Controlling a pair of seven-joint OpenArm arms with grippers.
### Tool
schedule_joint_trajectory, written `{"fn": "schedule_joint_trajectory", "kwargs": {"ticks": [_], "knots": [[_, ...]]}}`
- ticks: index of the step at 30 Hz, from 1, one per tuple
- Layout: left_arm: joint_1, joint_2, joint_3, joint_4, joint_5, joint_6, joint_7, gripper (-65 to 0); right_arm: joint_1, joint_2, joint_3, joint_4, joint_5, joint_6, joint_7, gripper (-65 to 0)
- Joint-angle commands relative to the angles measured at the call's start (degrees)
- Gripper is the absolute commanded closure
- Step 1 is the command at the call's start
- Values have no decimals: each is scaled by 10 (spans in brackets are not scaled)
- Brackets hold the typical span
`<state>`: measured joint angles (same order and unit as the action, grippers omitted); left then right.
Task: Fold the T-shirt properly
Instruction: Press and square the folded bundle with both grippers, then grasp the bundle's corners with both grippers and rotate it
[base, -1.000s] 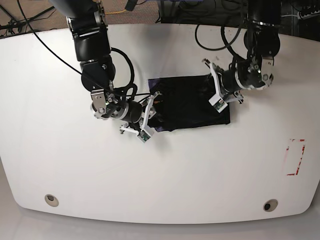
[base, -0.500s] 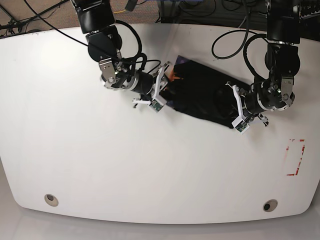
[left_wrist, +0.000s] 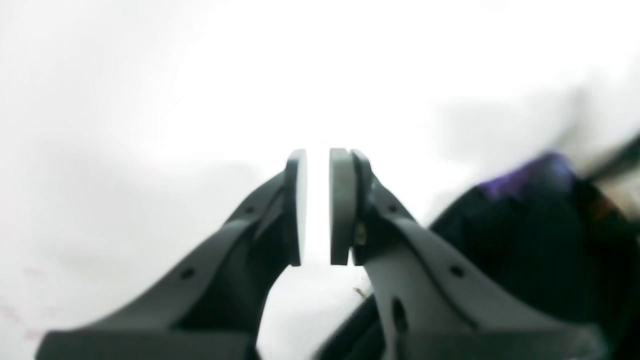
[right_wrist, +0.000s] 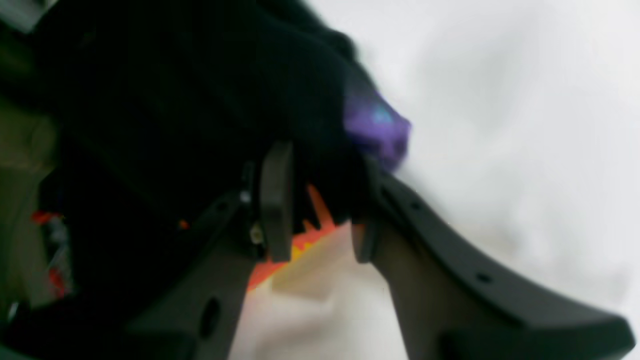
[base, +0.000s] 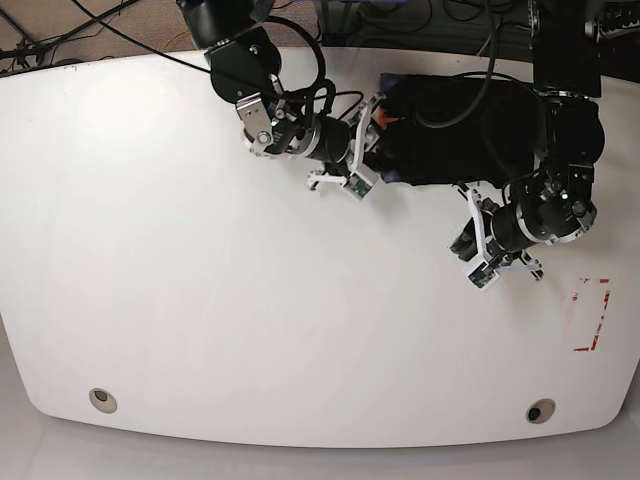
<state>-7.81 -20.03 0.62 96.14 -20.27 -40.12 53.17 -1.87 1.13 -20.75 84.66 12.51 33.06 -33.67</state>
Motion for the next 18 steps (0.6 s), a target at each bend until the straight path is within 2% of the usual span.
{"fn": "schedule_joint_trajectory", "kwargs": {"ticks": [1, 4, 8, 13, 15, 18], "knots": [[14, -8, -28, 60, -7, 1, 2, -61, 32, 3, 26, -2, -12, -15, 1, -176], [52, -8, -58, 117, -7, 1, 18, -61, 56, 9, 49, -19, -12, -15, 1, -176], [107, 6, -95, 175, -23, 1, 36, -61, 82, 41, 73, -37, -6, -14, 0, -178], [165, 30, -159, 178, -78, 1, 53, -61, 89, 61, 110, -36, -6, -12, -19, -178], [177, 41, -162, 178, -84, 1, 53, -61, 89, 63, 119, -20, -6, -11, -30, -178], [209, 56, -162, 178, -84, 1, 55, -63, 83, 64, 124, 31, -6, 9, -55, -178]]}}
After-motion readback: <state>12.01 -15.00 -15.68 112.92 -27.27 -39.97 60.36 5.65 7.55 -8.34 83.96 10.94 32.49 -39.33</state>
